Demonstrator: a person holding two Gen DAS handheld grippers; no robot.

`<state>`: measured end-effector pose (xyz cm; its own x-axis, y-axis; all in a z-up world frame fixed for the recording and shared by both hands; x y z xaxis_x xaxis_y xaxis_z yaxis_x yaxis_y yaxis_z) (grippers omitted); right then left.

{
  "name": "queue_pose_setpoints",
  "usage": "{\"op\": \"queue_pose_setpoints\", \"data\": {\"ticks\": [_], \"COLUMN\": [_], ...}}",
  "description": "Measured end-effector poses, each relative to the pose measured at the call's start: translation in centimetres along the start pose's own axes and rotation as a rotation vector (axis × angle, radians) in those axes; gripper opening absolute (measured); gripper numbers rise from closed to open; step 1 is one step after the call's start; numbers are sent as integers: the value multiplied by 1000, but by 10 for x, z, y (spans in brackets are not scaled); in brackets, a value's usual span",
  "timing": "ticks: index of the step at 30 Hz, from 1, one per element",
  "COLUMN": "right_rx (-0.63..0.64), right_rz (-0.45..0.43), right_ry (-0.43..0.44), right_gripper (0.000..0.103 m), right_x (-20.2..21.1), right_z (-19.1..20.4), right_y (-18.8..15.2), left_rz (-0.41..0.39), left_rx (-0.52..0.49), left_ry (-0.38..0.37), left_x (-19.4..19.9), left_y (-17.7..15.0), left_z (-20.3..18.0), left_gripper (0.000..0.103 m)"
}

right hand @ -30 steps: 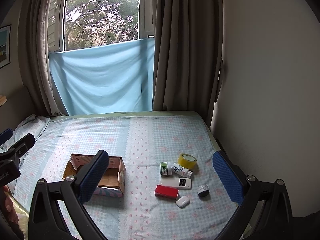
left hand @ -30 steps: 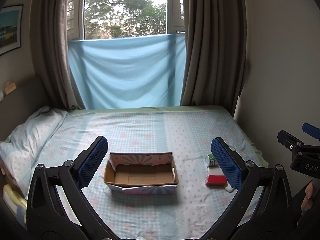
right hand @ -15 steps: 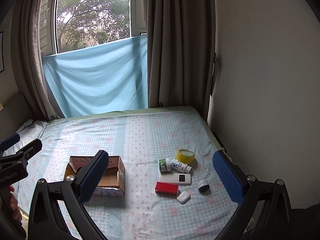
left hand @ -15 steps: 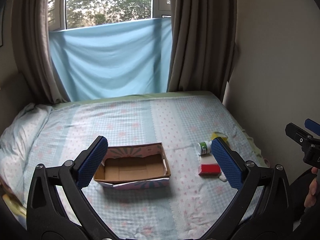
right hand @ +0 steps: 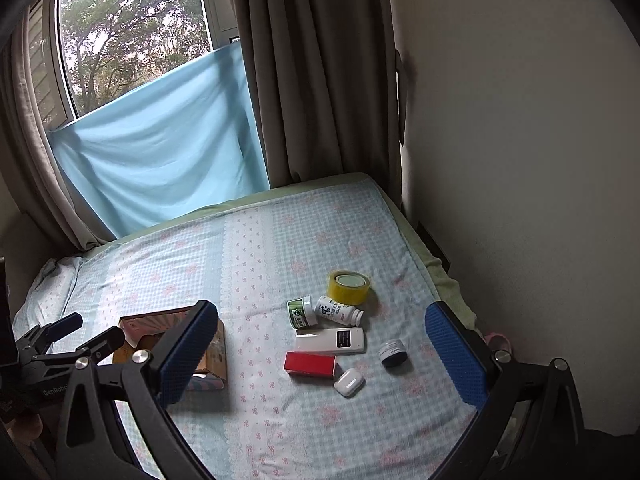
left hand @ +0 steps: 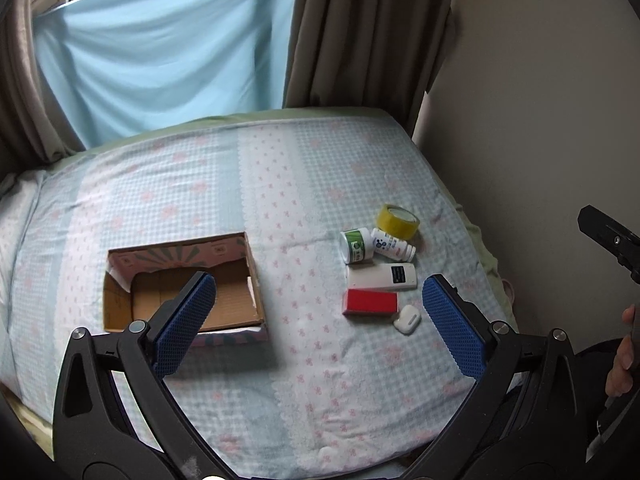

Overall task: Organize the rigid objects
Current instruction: 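Move both tools down toward the cluster of items beside the box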

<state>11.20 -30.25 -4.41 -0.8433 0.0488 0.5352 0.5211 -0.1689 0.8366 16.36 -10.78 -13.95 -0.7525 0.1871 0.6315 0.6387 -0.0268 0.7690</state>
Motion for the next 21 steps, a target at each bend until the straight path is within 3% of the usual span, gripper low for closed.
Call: {"op": "queue_pose_setpoints", "data": {"ticks": [8, 12, 21], "right_rx": [-24, -80, -238], "right_rz": [124, 206, 355], "right_ry": [28, 30, 36], "right_gripper": [103, 103, 103], "right_x": [-118, -185, -308], "right_z": [-49, -71, -100], "right_y": [-10, -28, -80], "left_rz": [200, 303, 438], "left_rx": [8, 64, 93], "left_ry": [6, 13, 47], "left_x": [-135, -200, -315], "left_y": [-25, -39, -63], "left_z": [-49, -58, -62], "left_gripper": [103, 103, 103]}}
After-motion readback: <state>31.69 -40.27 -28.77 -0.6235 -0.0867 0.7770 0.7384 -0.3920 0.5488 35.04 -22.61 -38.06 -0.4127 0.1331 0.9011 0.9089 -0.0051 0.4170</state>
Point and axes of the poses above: each gripper's, at about its wrist camera, not at the fingertips, and x roughly against the way its jaws point, z to its left, y to its top, the point moved 4 cm from there along -x, roughly the way its jaws point, and after that the axes turned 13 degrees about -z, right-handed, at the moved point
